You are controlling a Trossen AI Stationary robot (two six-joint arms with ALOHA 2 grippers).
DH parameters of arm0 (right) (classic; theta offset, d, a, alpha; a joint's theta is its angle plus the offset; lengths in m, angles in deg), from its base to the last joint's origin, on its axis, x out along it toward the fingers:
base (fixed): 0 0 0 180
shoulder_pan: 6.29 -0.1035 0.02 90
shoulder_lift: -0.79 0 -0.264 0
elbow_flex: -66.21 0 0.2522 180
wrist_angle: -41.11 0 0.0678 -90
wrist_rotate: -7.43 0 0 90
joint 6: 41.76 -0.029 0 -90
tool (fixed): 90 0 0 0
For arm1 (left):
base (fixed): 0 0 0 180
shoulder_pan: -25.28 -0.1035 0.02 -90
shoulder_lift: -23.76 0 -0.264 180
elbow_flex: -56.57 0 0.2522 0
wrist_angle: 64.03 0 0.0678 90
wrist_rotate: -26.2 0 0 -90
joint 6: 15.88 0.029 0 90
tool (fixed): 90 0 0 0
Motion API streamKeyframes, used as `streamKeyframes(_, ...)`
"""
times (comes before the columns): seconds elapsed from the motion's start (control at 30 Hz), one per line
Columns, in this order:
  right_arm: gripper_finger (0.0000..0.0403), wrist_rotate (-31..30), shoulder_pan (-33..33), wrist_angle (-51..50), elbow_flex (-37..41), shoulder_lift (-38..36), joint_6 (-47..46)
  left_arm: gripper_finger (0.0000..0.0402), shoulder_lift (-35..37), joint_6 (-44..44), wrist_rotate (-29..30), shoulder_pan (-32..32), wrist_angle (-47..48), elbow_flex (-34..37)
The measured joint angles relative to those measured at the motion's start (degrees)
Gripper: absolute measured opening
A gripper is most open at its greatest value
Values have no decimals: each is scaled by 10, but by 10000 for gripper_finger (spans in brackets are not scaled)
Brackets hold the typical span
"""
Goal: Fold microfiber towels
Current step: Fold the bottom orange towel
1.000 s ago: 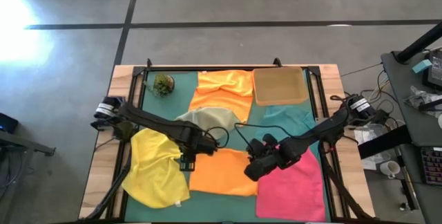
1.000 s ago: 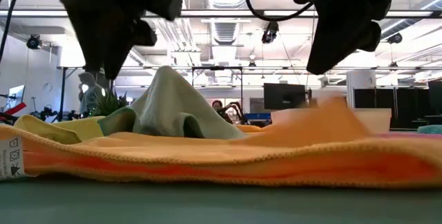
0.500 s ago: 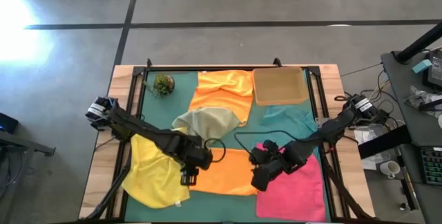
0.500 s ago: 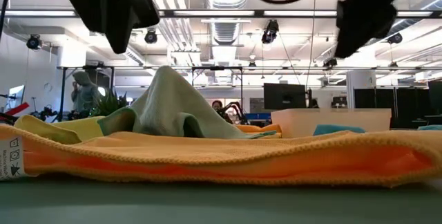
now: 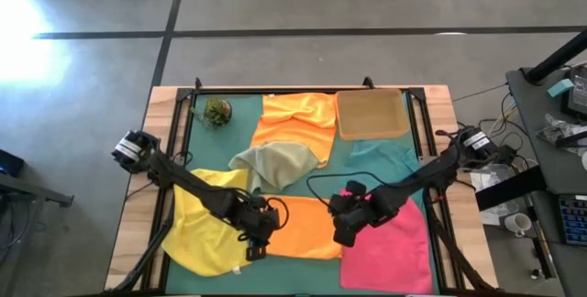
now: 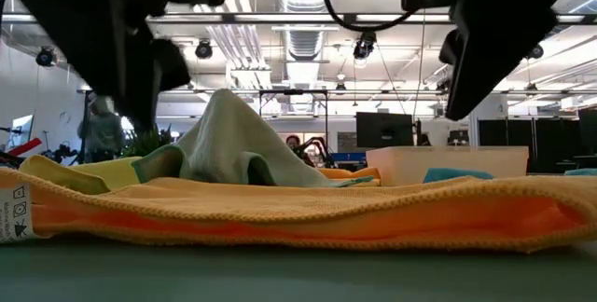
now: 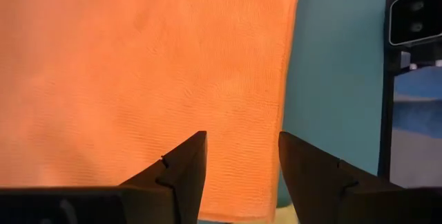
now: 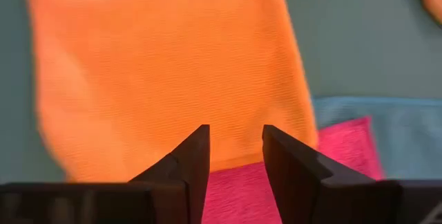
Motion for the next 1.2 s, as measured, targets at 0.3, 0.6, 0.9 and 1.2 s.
streamKeyframes(0.3, 72, 44, 56, 70, 49, 2, 46, 162, 0, -95, 19, 8, -132, 88)
streamKeyframes(0.6, 11, 49, 66, 119, 79, 16, 66, 78, -4, -108, 22, 8, -134, 103)
streamKeyframes(0.9, 9, 51, 78, 137, 84, 43, 81, 9, -28, -109, 39, 8, -133, 103)
streamKeyframes(1.2, 8, 96, 75, 146, 82, 72, 50, 10, -49, -103, 94, -16, -119, 103)
